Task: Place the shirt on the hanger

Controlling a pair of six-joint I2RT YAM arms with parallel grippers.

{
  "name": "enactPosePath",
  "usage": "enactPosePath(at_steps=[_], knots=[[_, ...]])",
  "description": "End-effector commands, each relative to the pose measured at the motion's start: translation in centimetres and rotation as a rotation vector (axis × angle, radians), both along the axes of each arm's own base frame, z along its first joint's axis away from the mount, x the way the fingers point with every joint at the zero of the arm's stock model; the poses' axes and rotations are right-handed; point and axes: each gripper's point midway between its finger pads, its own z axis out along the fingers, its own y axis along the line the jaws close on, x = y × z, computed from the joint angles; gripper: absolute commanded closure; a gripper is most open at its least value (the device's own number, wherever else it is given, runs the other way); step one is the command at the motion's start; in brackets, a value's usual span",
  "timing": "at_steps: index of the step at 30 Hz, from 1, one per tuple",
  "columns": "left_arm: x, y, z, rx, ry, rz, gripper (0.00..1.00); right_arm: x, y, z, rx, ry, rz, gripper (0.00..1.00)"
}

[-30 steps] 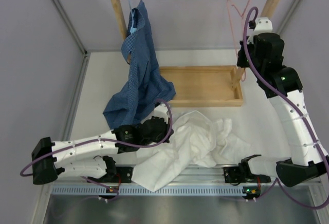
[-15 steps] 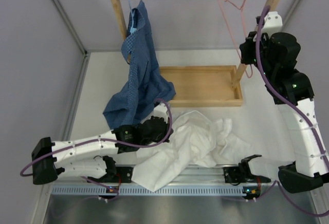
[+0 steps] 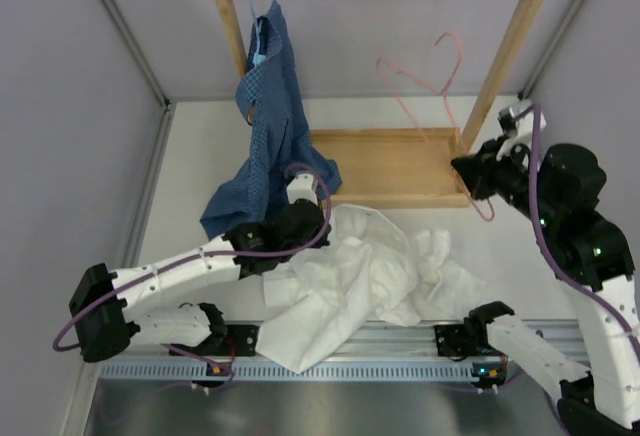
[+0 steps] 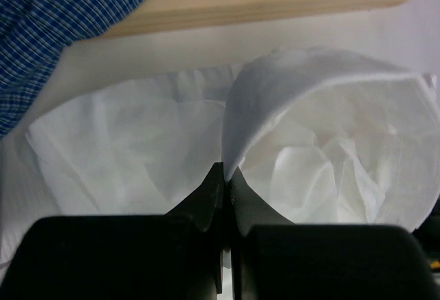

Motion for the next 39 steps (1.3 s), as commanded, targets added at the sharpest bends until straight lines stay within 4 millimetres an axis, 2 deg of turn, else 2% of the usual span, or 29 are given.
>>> enactPosePath(at_steps=[1, 2, 3, 4, 5, 8, 12, 15, 21, 27, 31, 33, 34, 35, 36, 37, 38, 39], knots=[[3.0, -0.5, 2.7, -0.076, -0.005, 0.056, 1.00, -6.7, 2.7, -4.3, 0.041, 0.113, 0.268, 1.00], [3.4, -0.8, 3.0, -0.081, -0.008, 0.055, 1.00, -8.6, 2.7, -6.6, 0.043, 0.158, 0.302, 1.00], [3.9, -1.1, 3.1, -0.074, -0.008, 0.054, 1.00, -9.9, 3.0, -7.6, 0.059, 0.182, 0.339, 1.00], [4.4, -1.1, 3.0, -0.071, -0.006, 0.064, 1.00, -12.2, 3.6, -7.9, 0.081, 0.174, 0.419, 1.00], [4.8, -1.2, 3.0, -0.073, -0.002, 0.068, 1.00, -13.1, 3.9, -10.1, 0.087, 0.235, 0.449, 1.00], [6.2, -1.0, 2.1, -0.079, 0.028, 0.114, 1.00, -15.8, 3.8, -11.8, 0.102, 0.267, 0.486, 1.00], [7.6, -0.5, 1.0, -0.116, 0.082, 0.173, 1.00, -16.9, 2.4, -13.8, 0.078, 0.314, 0.425, 1.00], [8.4, -0.3, 0.9, -0.129, 0.089, 0.195, 1.00, -17.5, 1.9, -15.5, 0.067, 0.368, 0.400, 1.00], [8.7, -1.1, 1.4, -0.170, 0.099, 0.183, 1.00, -17.4, 1.2, -16.8, 0.055, 0.401, 0.346, 1.00], [7.1, -2.5, 2.2, -0.251, 0.124, 0.086, 1.00, -15.8, 1.1, -17.1, 0.036, 0.423, 0.297, 1.00], [5.2, -4.5, 4.0, -0.350, 0.118, -0.077, 1.00, -15.0, 3.8, -17.6, 0.088, 0.439, 0.416, 1.00], [3.0, -6.2, 5.4, -0.359, 0.107, -0.221, 1.00, -15.4, 5.2, -17.5, 0.119, 0.451, 0.508, 1.00], [2.4, -6.6, 6.9, -0.356, 0.056, -0.282, 1.00, -15.3, 5.5, -17.6, 0.123, 0.449, 0.529, 1.00], [0.7, -7.4, 7.6, -0.354, 0.048, -0.347, 1.00, -15.2, 6.0, -17.0, 0.133, 0.415, 0.562, 1.00], [-0.1, -7.6, 8.1, -0.346, 0.035, -0.382, 1.00, -15.0, 6.1, -16.7, 0.134, 0.400, 0.569, 1.00], [-1.0, -7.7, 9.7, -0.337, -0.013, -0.424, 1.00, -14.8, 6.2, -16.1, 0.136, 0.372, 0.572, 1.00], [-2.3, -8.0, 10.1, -0.315, -0.033, -0.452, 1.00, -14.5, 6.3, -15.4, 0.144, 0.341, 0.572, 1.00], [-3.2, -7.5, 9.7, -0.271, -0.023, -0.466, 1.00, -14.7, 6.4, -14.7, 0.153, 0.309, 0.588, 1.00]])
